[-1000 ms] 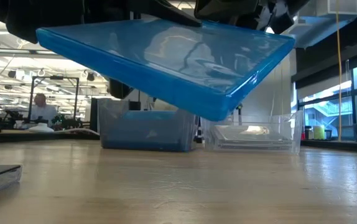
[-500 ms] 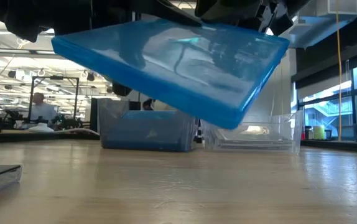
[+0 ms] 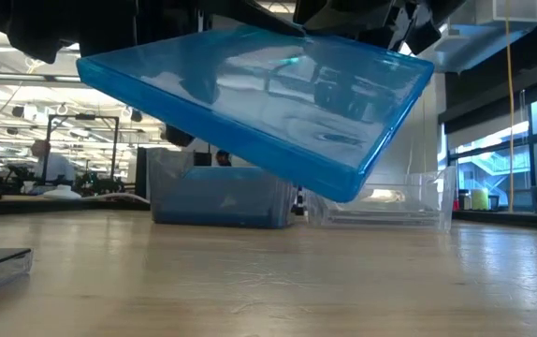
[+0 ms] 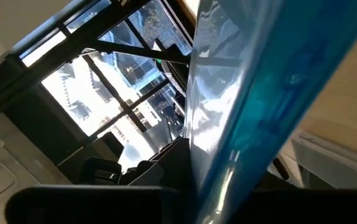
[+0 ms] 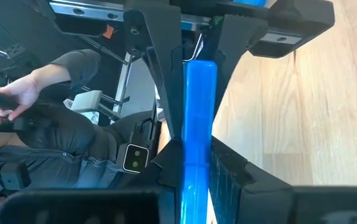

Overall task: Pick & place jewel cases by type
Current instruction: Put the right blue cd case into the black bin

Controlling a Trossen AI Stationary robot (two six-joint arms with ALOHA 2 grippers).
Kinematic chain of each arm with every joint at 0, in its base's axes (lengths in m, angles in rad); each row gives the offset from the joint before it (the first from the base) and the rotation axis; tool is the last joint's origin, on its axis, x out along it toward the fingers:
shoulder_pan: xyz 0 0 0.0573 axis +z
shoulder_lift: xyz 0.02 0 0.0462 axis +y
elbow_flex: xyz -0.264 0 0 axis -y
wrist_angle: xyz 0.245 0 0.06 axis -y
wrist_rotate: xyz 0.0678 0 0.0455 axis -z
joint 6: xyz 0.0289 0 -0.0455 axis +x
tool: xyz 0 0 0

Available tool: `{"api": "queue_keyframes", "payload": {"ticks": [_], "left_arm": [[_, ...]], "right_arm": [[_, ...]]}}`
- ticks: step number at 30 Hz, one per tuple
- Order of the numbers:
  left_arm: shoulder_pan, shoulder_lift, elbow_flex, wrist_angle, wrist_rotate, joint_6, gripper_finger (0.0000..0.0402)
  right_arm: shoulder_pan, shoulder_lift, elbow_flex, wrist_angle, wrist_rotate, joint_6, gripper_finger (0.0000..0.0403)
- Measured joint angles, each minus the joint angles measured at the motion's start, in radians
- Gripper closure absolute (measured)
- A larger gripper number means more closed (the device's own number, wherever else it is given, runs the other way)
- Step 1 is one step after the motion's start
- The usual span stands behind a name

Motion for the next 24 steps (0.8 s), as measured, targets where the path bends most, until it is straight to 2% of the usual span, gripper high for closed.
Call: {"api": "queue_keyframes", "payload": {"ticks": [6, 11, 21, 24], "left_arm": [[0.000, 0.000, 0.000, -0.013, 0.024, -0.071, 0.0306], [0.000, 0.000, 0.000, -0.018, 0.067, -0.184, 0.0290], [-0.001, -0.007, -0.002, -0.071, -0.106, -0.286, 0.0291], [-0.001, -0.054, -0.037, -0.063, -0.117, -0.301, 0.0288]], "right_arm": [[-0.002, 0.000, 0.000, 0.000, -0.002, -0.020, 0.0348], [-0.007, -0.001, 0.000, -0.021, -0.006, -0.031, 0.0348], [-0.017, -0.002, 0.000, -0.094, 0.007, -0.073, 0.0348], [-0.018, -0.002, 0.003, -0.093, 0.014, -0.094, 0.0348]]}}
